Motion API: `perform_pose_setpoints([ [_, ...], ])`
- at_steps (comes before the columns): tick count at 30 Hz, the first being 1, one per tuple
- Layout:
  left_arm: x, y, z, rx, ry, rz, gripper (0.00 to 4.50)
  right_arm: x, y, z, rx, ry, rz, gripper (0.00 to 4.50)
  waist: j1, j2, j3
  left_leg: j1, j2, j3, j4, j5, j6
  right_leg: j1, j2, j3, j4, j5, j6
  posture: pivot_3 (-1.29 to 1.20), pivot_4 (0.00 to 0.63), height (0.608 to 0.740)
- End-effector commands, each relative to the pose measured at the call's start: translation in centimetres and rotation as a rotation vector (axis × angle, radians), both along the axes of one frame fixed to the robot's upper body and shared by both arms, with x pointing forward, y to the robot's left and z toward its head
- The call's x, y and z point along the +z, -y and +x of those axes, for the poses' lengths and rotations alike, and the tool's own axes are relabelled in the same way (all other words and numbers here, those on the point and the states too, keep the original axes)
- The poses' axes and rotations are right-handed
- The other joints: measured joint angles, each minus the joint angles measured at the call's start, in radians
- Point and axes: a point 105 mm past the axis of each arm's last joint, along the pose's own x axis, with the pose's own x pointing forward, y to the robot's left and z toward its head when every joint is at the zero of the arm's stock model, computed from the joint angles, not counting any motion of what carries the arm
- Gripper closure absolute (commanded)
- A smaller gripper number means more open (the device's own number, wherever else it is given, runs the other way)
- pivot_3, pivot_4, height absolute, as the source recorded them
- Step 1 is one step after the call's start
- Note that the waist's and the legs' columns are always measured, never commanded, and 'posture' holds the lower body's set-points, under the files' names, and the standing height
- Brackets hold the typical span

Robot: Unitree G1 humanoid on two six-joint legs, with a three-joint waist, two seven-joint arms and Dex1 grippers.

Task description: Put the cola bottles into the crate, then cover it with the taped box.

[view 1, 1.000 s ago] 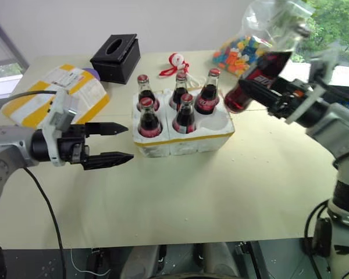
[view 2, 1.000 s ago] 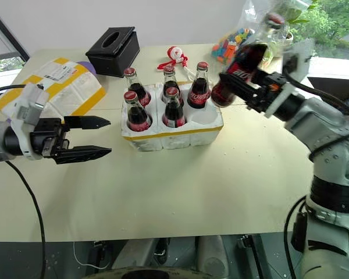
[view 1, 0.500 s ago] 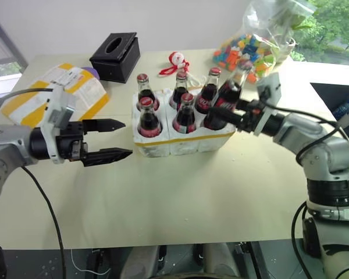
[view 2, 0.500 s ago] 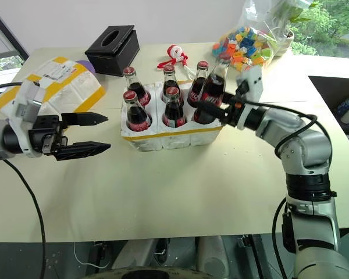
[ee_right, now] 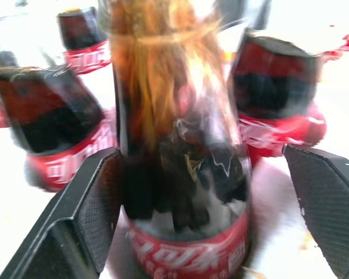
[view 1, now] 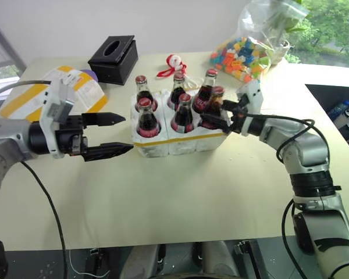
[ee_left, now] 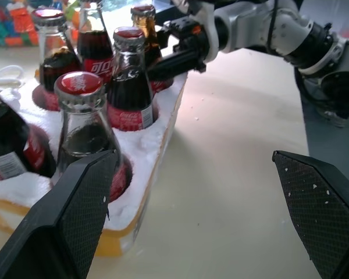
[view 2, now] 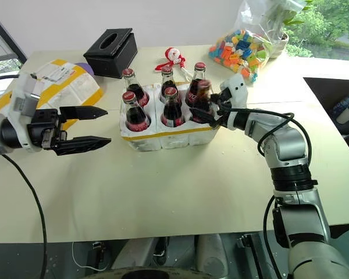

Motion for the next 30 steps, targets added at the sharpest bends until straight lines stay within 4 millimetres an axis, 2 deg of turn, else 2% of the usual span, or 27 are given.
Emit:
perform_pose_setpoints([
  [1,1.7,-3.2,-0.6,0.16,0.077,0.015,0.0,2.6,3.5,-0.8,-0.075,0.039,0.073,0.08,-0.001,0.0,0.0,-0.001,0.0,0.0,-0.001,0.001,-0.001,-0.002,0.0,0.0,0.0,0.0,0.0,0.0,0.15,0.732],
  [4,1.3,-5.3,-0.8,0.273,0.093,0.061,0.0,4.5,4.1,-2.9,-0.012,0.043,0.137,0.08,0.017,0.001,0.001,-0.003,0.0,0.0,-0.002,0.002,-0.004,-0.003,0.0,0.0,0.0,0.0,0.0,0.0,0.15,0.732],
  [7,1.4,-7.2,-0.6,0.385,0.108,0.07,0.0,6.5,3.7,-6.1,0.125,0.039,0.171,0.08,0.032,0.002,0.001,-0.003,-0.001,0.0,-0.001,-0.002,0.003,-0.002,-0.001,0.0,-0.004,0.0,0.0,0.0,0.15,0.732],
  [10,1.0,-9.2,-0.5,0.493,0.12,0.094,0.0,7.2,3.7,-8.7,0.222,0.027,0.137,0.08,0.032,0.001,0.001,-0.002,0.0,0.0,0.0,-0.004,0.002,0.0,0.0,0.0,-0.005,-0.001,-0.002,0.0,0.15,0.732],
  [12,0.3,-11.0,-0.2,0.587,0.128,0.141,0.0,7.6,3.8,-9.7,0.254,0.029,0.106,0.08,0.024,0.001,0.001,-0.002,0.001,0.0,0.0,-0.003,0.002,0.001,0.0,0.0,-0.005,-0.001,-0.002,0.0,0.15,0.732],
  [13,-0.2,-12.1,-0.1,0.642,0.133,0.187,0.0,7.9,3.9,-10.1,0.265,0.036,0.093,0.08,0.022,0.001,0.001,-0.002,0.001,0.0,-0.001,-0.003,0.002,0.001,-0.001,0.0,-0.005,-0.001,-0.002,0.0,0.15,0.732],
  [16,-3.1,-16.6,0.2,0.82,0.159,0.498,0.0,9.2,4.4,-11.0,0.291,0.045,0.074,0.08,0.013,0.002,0.001,-0.002,0.001,0.003,-0.002,-0.003,0.003,0.0,-0.001,0.001,-0.005,-0.002,-0.003,0.0,0.15,0.732],
  [19,-5.6,-19.8,0.2,0.902,0.176,0.77,0.0,10.2,4.3,-12.5,0.373,0.048,0.074,0.08,0.018,0.002,0.001,-0.001,0.001,0.003,-0.005,-0.004,0.002,-0.002,-0.002,0.002,-0.005,-0.002,-0.003,0.0,0.15,0.732],
  [22,-7.3,-21.1,0.0,0.882,0.19,0.958,0.0,10.1,4.4,-12.2,0.335,0.089,0.006,0.08,0.023,0.001,0.0,-0.001,0.002,0.003,-0.008,-0.004,0.001,-0.002,-0.002,0.002,-0.007,-0.002,-0.004,0.0,0.15,0.732],
  [26,-8.0,-21.9,2.0,0.908,0.302,1.067,0.0,10.4,4.3,-12.0,0.328,0.1,0.006,0.08,0.027,0.001,0.0,-0.002,0.001,0.003,-0.009,-0.004,0.001,-0.003,-0.004,0.002,-0.008,-0.002,-0.004,0.0,0.15,0.732],
  [30,-8.3,-21.2,4.5,0.902,0.401,1.104,0.0,10.5,4.4,-12.0,0.318,0.104,-0.002,0.08,0.024,0.001,0.0,-0.002,0.001,0.004,-0.009,-0.004,0.001,-0.004,-0.004,0.002,-0.007,-0.001,-0.002,0.0,0.15,0.732],
])
